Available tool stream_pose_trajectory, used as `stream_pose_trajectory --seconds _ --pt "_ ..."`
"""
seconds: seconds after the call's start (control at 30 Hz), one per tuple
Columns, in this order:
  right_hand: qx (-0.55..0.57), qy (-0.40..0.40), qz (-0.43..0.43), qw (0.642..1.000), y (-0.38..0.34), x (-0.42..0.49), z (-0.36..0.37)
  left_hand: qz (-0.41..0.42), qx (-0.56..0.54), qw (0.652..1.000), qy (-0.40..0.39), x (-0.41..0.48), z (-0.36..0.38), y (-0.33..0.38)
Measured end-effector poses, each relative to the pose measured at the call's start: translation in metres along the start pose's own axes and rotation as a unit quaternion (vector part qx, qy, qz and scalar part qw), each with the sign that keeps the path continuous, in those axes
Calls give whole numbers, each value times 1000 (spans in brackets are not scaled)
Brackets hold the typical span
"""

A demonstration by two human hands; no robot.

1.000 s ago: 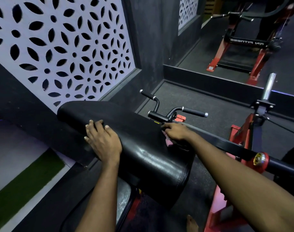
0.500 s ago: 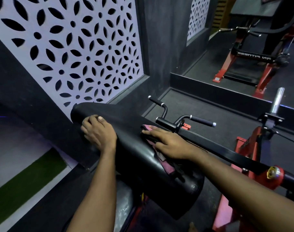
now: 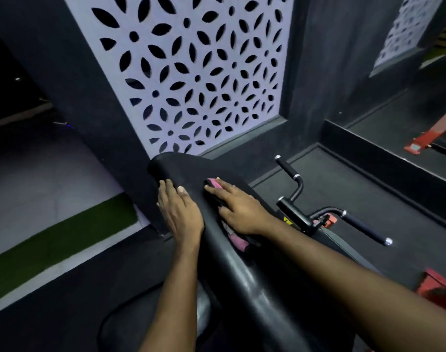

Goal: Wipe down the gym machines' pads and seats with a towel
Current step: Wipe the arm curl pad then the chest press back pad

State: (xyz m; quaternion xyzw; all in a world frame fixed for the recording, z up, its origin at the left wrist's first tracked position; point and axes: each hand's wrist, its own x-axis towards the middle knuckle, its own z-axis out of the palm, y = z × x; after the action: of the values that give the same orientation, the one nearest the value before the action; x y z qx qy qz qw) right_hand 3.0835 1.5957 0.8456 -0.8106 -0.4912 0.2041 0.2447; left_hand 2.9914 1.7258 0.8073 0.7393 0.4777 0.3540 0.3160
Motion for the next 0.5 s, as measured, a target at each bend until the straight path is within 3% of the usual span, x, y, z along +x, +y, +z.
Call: stream_pose_trajectory --seconds 0.17,0.3,0.43,0.5 --pt "60 27 -21 998 -4 57 -5 -3 0 1000 -2 2 1 -1" --pt "180 88 -76 977 10 38 4 -1 -13 1000 18 2 -5 0" --pt "127 8 -95 987 37 10 25 -8 -40 997 68 7 -5 0" --pt "95 10 -98 991 33 31 25 2 -38 997 74 8 -3 1"
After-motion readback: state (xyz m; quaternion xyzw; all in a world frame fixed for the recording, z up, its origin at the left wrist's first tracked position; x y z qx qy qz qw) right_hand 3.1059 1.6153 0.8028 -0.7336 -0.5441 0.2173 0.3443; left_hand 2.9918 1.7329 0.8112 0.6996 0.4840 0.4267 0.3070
